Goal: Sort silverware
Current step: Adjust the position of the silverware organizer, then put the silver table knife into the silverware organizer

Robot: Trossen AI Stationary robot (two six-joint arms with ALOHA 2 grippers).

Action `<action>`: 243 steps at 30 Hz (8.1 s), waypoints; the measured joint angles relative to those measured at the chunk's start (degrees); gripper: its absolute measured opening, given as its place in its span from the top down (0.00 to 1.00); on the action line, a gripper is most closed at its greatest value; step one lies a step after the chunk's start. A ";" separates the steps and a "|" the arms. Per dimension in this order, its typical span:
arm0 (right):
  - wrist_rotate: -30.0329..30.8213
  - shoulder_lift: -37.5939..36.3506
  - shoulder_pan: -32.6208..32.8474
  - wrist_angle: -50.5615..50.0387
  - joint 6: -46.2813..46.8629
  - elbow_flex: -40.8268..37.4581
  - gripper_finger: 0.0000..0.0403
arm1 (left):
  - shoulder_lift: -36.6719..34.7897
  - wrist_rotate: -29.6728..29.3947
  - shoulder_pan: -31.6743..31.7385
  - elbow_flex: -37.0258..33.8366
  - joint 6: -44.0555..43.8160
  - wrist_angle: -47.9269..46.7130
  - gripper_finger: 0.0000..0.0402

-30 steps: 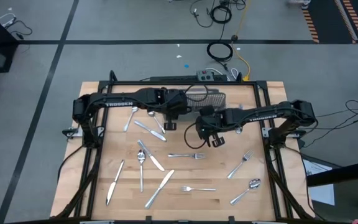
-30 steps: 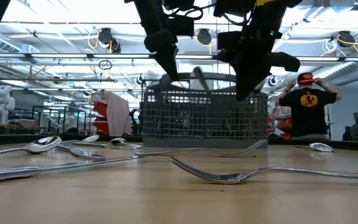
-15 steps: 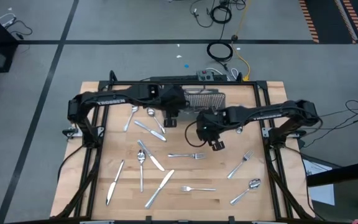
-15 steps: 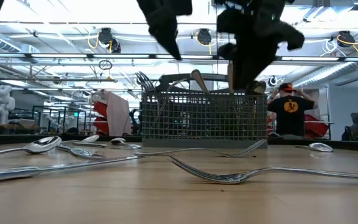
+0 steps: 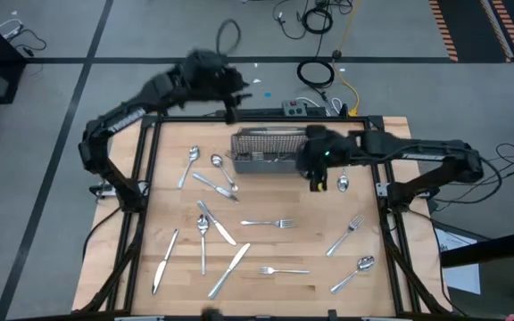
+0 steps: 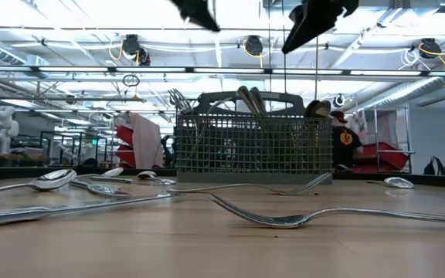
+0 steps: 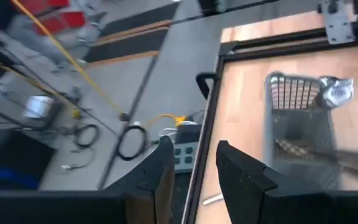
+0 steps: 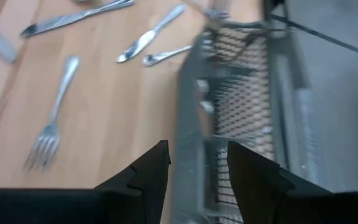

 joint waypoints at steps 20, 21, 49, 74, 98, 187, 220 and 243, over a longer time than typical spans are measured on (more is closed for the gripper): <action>7.81 -2.98 -10.11 -0.07 -1.08 0.00 0.67 | 23.51 35.51 26.77 -0.16 -3.77 11.25 0.69; 7.83 -2.50 -10.90 1.82 -3.53 0.00 0.67 | 23.97 35.63 26.72 -0.20 -3.40 10.71 0.69; -22.30 27.32 -28.00 -9.40 -20.12 25.09 0.59 | 21.54 37.40 29.74 -0.20 -2.52 8.15 0.69; -25.50 29.70 -27.98 -15.33 -21.54 24.90 0.99 | 21.56 35.52 29.73 -0.20 -2.47 8.31 0.69; -27.35 23.05 -42.89 -8.38 -14.18 24.98 1.00 | 21.56 35.52 29.73 -0.18 -4.11 8.09 0.69; -35.73 36.04 -42.18 2.04 -16.91 23.47 1.00 | 21.62 35.15 29.88 -0.18 -0.94 -0.95 0.69; -37.23 35.80 -41.80 4.47 -21.61 25.86 0.78 | 21.62 28.64 29.88 -0.18 -1.05 1.68 0.69; -30.72 35.36 -41.31 7.48 -19.69 34.02 0.38 | 21.07 28.40 30.07 -0.16 -0.99 3.17 0.69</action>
